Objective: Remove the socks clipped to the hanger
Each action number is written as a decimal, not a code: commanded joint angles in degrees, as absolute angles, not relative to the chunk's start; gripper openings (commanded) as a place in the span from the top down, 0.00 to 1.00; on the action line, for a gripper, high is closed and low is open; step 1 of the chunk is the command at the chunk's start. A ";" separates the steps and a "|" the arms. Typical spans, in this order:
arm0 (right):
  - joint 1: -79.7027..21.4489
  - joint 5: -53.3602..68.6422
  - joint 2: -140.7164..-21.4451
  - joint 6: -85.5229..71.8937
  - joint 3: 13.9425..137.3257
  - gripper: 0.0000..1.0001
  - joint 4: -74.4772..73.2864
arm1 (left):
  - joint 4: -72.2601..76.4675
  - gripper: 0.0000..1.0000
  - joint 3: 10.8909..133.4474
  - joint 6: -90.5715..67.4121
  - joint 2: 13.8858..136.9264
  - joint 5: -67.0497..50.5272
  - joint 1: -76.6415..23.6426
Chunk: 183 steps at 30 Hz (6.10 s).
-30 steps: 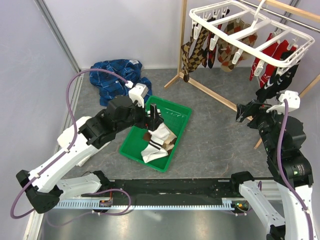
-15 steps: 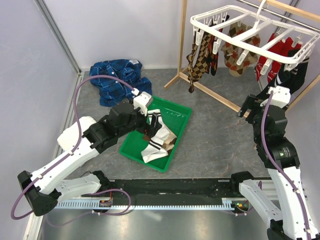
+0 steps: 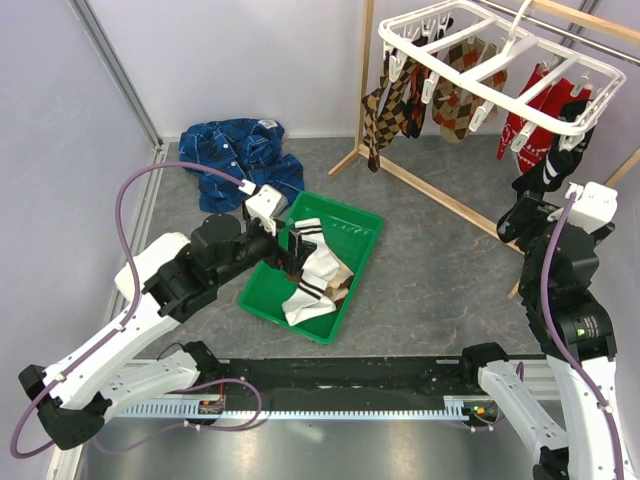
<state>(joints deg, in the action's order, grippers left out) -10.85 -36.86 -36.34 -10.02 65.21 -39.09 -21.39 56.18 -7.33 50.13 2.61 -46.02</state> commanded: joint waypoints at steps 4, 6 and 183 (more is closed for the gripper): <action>-10.81 -47.80 -37.35 -4.67 65.58 0.08 -33.76 | -17.58 0.05 54.85 -4.66 48.25 1.58 -45.88; -10.81 -47.21 -37.70 -2.29 63.38 0.08 -29.72 | -17.49 0.05 54.67 -4.48 47.99 2.55 -45.88; -11.07 -13.72 -36.13 -15.03 82.18 0.02 -36.47 | -23.47 0.86 54.86 -32.60 75.41 2.11 -42.54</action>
<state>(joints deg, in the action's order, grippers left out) -11.03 -16.56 -38.50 -15.73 83.64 -35.05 -20.21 61.08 -26.02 76.58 0.16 -44.75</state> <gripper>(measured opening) 0.979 0.048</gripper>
